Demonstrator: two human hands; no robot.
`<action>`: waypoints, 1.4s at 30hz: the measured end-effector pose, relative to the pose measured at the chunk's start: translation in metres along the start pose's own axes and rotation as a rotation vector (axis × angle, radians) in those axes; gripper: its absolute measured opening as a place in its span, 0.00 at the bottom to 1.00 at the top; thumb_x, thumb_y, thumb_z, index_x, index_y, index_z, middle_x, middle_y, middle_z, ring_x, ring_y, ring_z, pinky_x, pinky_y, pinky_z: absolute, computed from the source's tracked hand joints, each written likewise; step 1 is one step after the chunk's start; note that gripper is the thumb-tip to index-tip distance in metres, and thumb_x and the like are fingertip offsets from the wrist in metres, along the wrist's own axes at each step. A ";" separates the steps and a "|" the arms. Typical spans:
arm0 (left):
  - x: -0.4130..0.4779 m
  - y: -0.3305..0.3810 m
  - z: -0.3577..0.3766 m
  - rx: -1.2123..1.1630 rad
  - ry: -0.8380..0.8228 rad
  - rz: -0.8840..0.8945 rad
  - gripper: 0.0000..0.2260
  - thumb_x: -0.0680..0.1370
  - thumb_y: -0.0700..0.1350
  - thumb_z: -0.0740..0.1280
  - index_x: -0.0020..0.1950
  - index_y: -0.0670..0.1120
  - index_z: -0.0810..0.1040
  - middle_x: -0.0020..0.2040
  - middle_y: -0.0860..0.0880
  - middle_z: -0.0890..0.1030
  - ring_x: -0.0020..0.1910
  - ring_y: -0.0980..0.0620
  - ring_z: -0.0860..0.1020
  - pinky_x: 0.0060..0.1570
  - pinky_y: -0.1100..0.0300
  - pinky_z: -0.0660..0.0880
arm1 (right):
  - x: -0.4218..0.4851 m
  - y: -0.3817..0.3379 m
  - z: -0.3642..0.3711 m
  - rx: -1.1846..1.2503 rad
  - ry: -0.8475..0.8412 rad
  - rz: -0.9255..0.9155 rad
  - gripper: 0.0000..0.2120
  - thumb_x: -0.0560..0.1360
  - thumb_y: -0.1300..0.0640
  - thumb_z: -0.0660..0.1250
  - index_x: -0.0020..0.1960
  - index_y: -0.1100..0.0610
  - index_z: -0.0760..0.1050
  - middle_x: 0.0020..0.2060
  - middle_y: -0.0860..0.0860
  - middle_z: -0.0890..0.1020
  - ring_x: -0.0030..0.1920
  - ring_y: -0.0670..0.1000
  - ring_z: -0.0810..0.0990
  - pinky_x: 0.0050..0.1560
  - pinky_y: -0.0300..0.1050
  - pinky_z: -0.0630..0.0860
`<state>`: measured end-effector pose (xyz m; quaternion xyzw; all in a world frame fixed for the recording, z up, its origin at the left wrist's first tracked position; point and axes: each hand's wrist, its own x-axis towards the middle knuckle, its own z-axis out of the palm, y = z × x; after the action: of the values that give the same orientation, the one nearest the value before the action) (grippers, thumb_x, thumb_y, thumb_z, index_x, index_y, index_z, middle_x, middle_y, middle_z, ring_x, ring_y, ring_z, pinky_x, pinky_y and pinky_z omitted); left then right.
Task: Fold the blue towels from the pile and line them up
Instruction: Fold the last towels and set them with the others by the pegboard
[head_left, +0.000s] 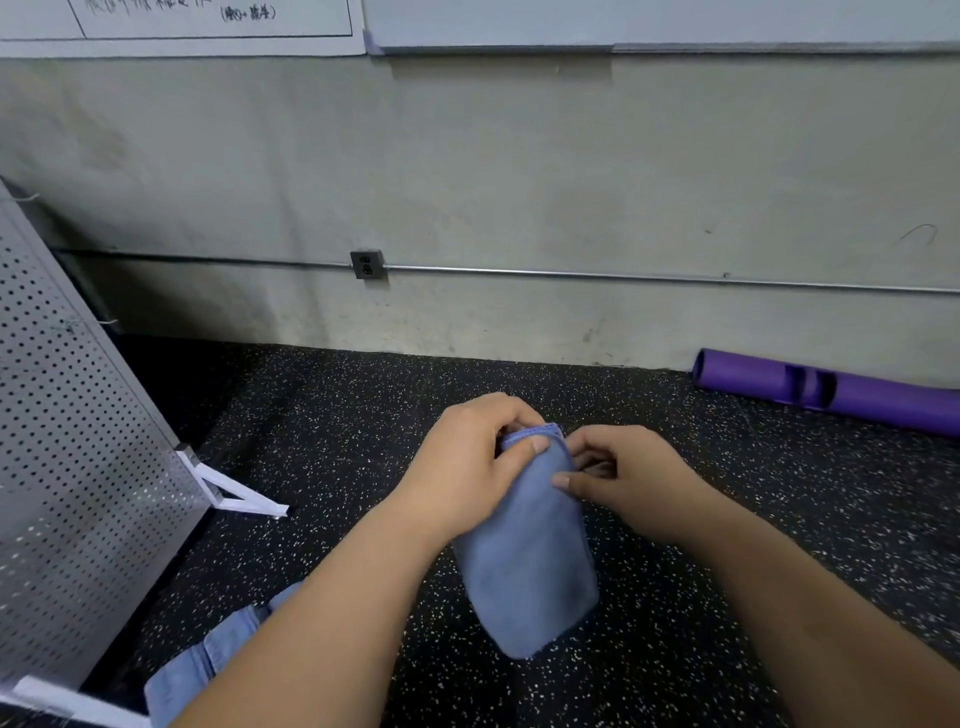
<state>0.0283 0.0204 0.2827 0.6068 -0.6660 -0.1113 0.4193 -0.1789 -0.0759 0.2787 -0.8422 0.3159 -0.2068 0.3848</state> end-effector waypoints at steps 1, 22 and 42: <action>0.000 0.000 0.000 -0.004 -0.006 0.004 0.04 0.80 0.48 0.75 0.54 0.55 0.84 0.48 0.59 0.84 0.50 0.58 0.82 0.52 0.53 0.79 | 0.000 0.003 0.001 -0.017 0.020 -0.003 0.09 0.76 0.58 0.78 0.50 0.45 0.84 0.44 0.42 0.87 0.46 0.41 0.85 0.50 0.38 0.78; 0.006 -0.018 -0.018 -0.322 0.472 -0.296 0.03 0.81 0.46 0.75 0.47 0.51 0.86 0.38 0.60 0.83 0.37 0.62 0.77 0.43 0.65 0.73 | -0.002 0.035 -0.021 -0.239 0.001 0.147 0.10 0.73 0.54 0.81 0.47 0.40 0.84 0.41 0.37 0.85 0.43 0.42 0.83 0.50 0.47 0.83; 0.006 -0.048 -0.030 -0.351 0.671 -0.648 0.06 0.84 0.42 0.65 0.57 0.49 0.81 0.51 0.54 0.82 0.48 0.62 0.77 0.49 0.58 0.73 | -0.010 0.008 -0.036 -0.019 0.581 0.089 0.11 0.73 0.59 0.81 0.44 0.44 0.83 0.40 0.38 0.86 0.44 0.40 0.83 0.47 0.43 0.81</action>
<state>0.0834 0.0145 0.2722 0.7054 -0.2426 -0.1449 0.6501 -0.2100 -0.0914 0.2939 -0.7365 0.4514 -0.4193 0.2792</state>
